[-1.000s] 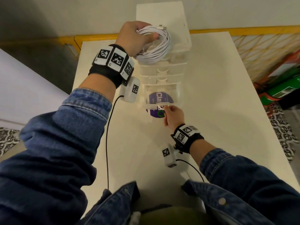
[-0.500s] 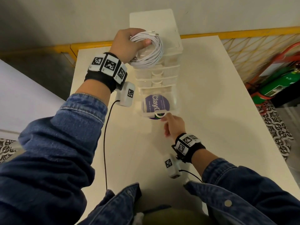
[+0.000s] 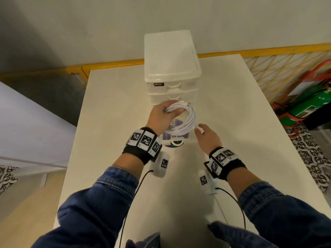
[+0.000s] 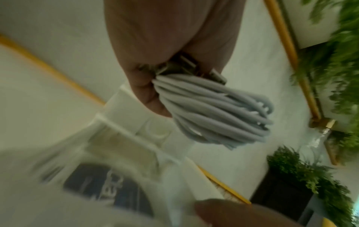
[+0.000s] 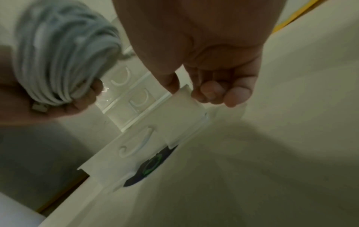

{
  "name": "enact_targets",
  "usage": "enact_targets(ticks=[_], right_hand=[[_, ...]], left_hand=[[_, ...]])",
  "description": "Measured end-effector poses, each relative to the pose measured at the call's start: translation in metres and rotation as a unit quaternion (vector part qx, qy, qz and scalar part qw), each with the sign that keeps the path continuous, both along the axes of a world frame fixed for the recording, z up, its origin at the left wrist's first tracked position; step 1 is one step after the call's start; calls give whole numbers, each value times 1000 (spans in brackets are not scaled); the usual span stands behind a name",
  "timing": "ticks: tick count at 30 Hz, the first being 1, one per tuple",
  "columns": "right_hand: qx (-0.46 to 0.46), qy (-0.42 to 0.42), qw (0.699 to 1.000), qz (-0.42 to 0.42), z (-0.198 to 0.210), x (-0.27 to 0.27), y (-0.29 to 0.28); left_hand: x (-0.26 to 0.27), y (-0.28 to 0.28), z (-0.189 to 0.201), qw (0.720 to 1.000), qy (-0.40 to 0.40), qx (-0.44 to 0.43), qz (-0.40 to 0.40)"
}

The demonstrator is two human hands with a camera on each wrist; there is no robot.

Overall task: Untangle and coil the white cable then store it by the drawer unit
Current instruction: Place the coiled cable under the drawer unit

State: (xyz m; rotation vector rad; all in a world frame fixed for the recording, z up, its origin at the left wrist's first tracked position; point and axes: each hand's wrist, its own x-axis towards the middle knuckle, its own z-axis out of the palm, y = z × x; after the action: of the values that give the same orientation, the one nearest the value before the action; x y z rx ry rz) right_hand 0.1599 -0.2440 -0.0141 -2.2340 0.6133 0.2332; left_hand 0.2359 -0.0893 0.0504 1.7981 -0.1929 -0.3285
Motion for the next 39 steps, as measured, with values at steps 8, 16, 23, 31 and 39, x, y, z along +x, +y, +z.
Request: enact_targets(ticks=[8, 16, 23, 31, 39], right_hand=[[-81, 0, 994, 77, 3, 4, 0], [-74, -2, 995, 74, -1, 4, -2], [-74, -16, 994, 78, -1, 3, -1], [-161, -56, 984, 55, -3, -1, 2], [-240, -175, 891, 343, -8, 6, 7]], left_hand=[[16, -11, -44, 980, 114, 162, -11], [24, -33, -54, 967, 155, 180, 94], [14, -47, -56, 916, 97, 372, 113], [15, -28, -48, 953, 1, 301, 41], [23, 13, 12, 944, -61, 289, 149]])
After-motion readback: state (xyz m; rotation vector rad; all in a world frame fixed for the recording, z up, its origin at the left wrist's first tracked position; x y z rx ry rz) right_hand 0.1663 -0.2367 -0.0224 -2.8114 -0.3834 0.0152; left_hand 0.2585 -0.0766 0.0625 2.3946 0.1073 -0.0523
